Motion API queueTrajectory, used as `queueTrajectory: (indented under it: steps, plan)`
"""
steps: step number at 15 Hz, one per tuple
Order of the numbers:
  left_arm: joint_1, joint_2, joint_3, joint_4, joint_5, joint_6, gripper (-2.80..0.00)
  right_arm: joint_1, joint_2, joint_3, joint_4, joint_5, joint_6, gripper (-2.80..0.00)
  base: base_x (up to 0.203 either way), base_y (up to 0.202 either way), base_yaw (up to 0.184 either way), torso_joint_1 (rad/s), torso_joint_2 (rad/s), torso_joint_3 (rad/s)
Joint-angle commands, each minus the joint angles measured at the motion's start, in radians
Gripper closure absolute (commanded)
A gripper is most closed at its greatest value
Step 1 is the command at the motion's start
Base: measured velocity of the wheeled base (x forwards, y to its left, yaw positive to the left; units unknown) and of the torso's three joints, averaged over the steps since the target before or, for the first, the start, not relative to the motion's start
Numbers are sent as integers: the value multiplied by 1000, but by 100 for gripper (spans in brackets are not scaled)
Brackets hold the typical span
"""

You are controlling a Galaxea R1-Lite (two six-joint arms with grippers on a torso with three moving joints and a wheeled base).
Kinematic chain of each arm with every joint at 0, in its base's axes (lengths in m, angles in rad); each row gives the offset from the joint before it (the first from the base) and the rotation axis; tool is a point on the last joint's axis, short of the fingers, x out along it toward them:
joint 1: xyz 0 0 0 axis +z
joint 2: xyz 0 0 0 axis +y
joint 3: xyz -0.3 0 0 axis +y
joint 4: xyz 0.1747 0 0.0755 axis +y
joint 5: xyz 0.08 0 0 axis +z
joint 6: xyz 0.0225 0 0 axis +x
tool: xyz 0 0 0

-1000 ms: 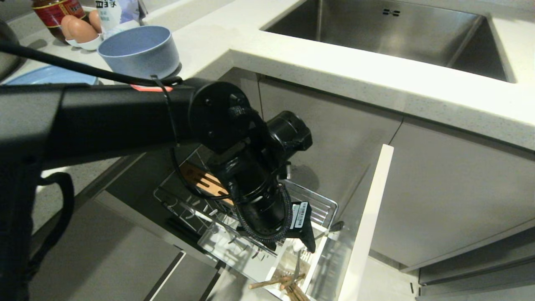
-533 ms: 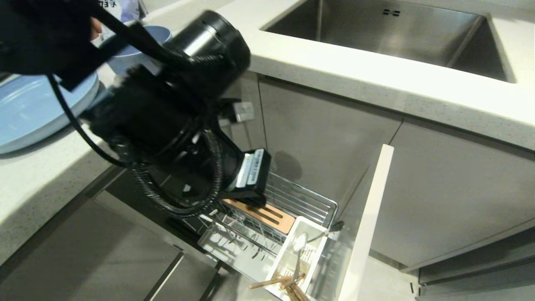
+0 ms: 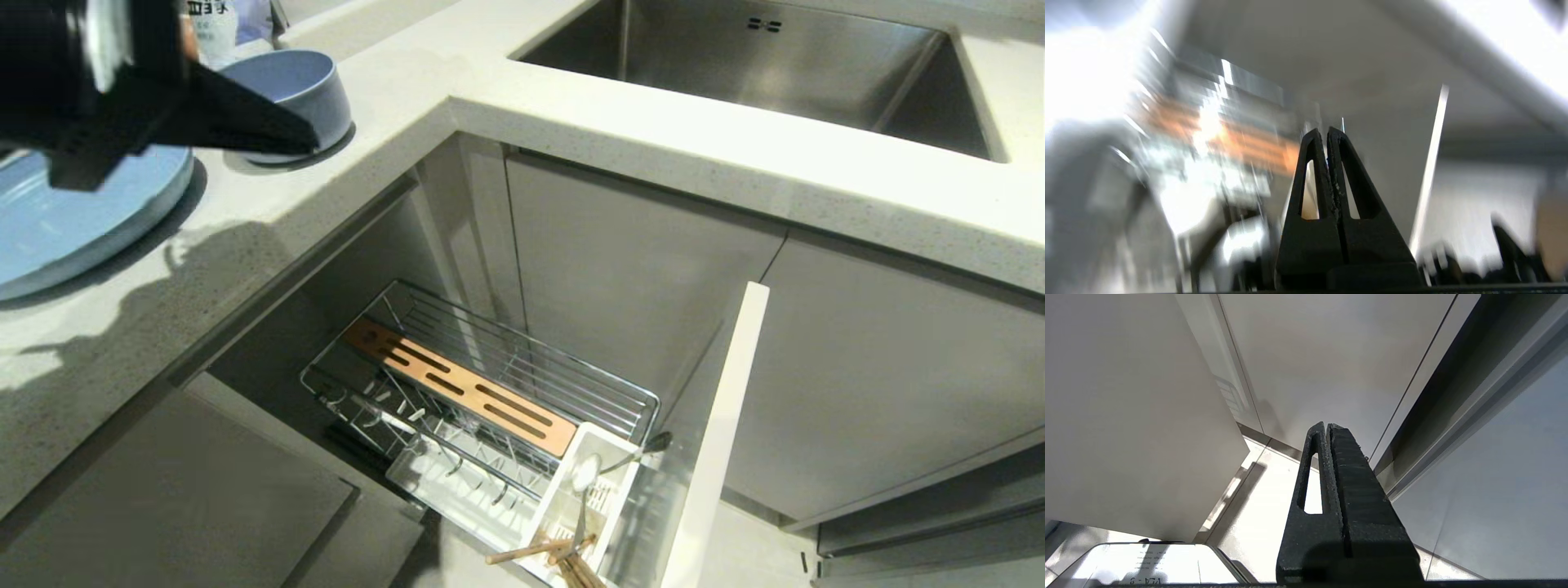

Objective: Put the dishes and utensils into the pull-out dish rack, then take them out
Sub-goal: Pick up the bowl and place it in the cupboard

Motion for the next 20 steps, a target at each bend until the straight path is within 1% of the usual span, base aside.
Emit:
queueTrajectory:
  steps: [1, 2, 3, 4, 5, 7, 9, 10, 13, 15, 17, 20]
  plan:
    - [78, -72, 0, -84, 5, 92, 0, 0, 0, 0, 0, 1, 0, 0, 0, 0, 0, 0, 0, 0]
    - [124, -78, -1, -126, 5, 175, 0, 0, 0, 0, 0, 1, 0, 0, 0, 0, 0, 0, 0, 0]
    - [147, -80, 0, -159, 7, 242, 0, 0, 0, 0, 0, 0, 0, 0, 0, 0, 0, 0, 0, 0]
    - [158, -75, -1, -174, 10, 293, 0, 0, 0, 0, 0, 1, 0, 0, 0, 0, 0, 0, 0, 0]
    - [162, -61, -2, -174, 17, 320, -280, 0, 0, 0, 0, 1, 0, 0, 0, 0, 0, 0, 0, 0]
    - [167, -27, -2, -175, 39, 355, -280, 0, 0, 0, 0, 1, 0, 0, 0, 0, 0, 0, 0, 0]
    - [168, 21, -5, -180, 107, 426, -280, 0, 0, 0, 0, 1, 0, 0, 0, 0, 0, 0, 0, 0]
    - [171, 47, -7, -194, 123, 459, -280, 0, 0, 0, 0, 1, 0, 0, 0, 0, 0, 0, 0, 0]
    - [205, 96, -8, -267, 128, 532, -280, 0, 0, 0, 0, -1, 0, 0, 0, 0, 0, 0, 0, 0]
    - [236, 122, -8, -329, 126, 601, -280, 0, 0, 0, 0, 0, 0, 0, 0, 0, 0, 0, 0, 0]
    - [254, 143, -8, -339, 123, 628, -280, 0, 0, 0, 0, 1, 0, 0, 0, 0, 0, 0, 0, 0]
    - [254, 177, -8, -340, 123, 632, -280, 0, 0, 0, 0, 1, 0, 0, 0, 0, 0, 0, 0, 0]
